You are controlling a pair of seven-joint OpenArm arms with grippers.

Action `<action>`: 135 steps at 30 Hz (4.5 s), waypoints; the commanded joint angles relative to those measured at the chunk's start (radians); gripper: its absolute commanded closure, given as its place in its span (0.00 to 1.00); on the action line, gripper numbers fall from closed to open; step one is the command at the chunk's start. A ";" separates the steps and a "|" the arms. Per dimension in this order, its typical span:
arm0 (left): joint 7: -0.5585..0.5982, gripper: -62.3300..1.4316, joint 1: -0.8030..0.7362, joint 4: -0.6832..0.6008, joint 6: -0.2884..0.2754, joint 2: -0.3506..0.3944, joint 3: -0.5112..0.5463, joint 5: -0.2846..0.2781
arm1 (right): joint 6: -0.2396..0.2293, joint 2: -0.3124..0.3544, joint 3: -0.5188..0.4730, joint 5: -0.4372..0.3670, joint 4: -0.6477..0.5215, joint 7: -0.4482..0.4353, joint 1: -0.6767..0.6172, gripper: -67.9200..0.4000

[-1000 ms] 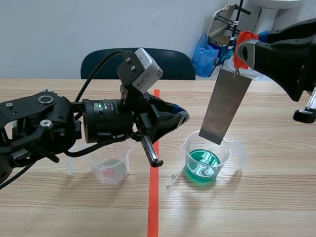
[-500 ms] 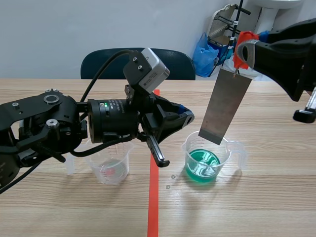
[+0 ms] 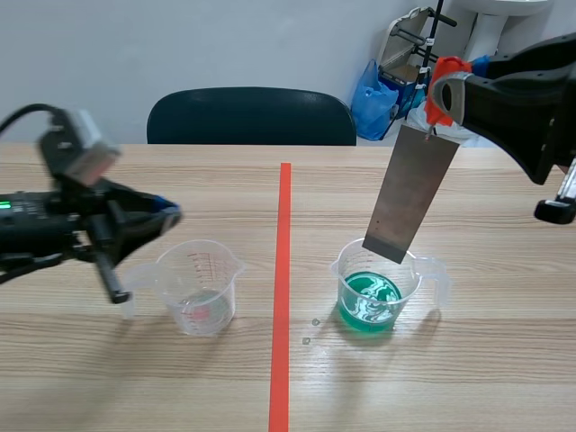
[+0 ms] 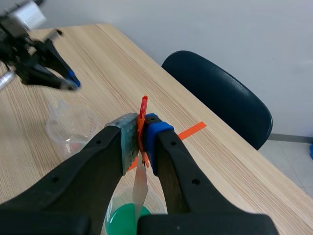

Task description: Do the redox reaction experiment

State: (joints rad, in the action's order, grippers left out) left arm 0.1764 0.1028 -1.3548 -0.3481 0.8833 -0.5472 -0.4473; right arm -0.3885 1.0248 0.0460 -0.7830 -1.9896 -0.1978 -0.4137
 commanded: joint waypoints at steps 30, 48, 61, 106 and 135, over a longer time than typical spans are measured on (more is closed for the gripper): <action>0.861 0.84 -1.388 -0.035 0.033 -0.417 1.030 0.423 | 0.003 0.005 -0.013 -0.011 -0.012 -0.019 0.012 0.98; 0.940 0.00 -1.419 -0.080 0.051 -0.503 1.031 0.362 | 0.003 0.005 -0.013 -0.011 -0.012 -0.019 0.012 0.98; 0.957 0.00 -1.419 -0.080 0.051 -0.503 1.031 0.362 | 0.003 0.005 -0.013 -0.011 -0.012 -0.019 0.012 0.98; 0.957 0.00 -1.419 -0.080 0.051 -0.502 1.031 0.362 | 0.003 0.005 -0.013 -0.011 -0.012 -0.019 0.012 0.98; 0.961 0.00 -1.419 -0.080 0.200 -0.500 1.031 0.409 | 0.003 0.005 -0.013 -0.011 -0.012 -0.019 0.012 0.98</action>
State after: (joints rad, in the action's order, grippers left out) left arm 1.1194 -1.3155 -1.4227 -0.1543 0.3855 0.4747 -0.0372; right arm -0.3885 1.0248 0.0460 -0.7830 -1.9896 -0.1982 -0.4137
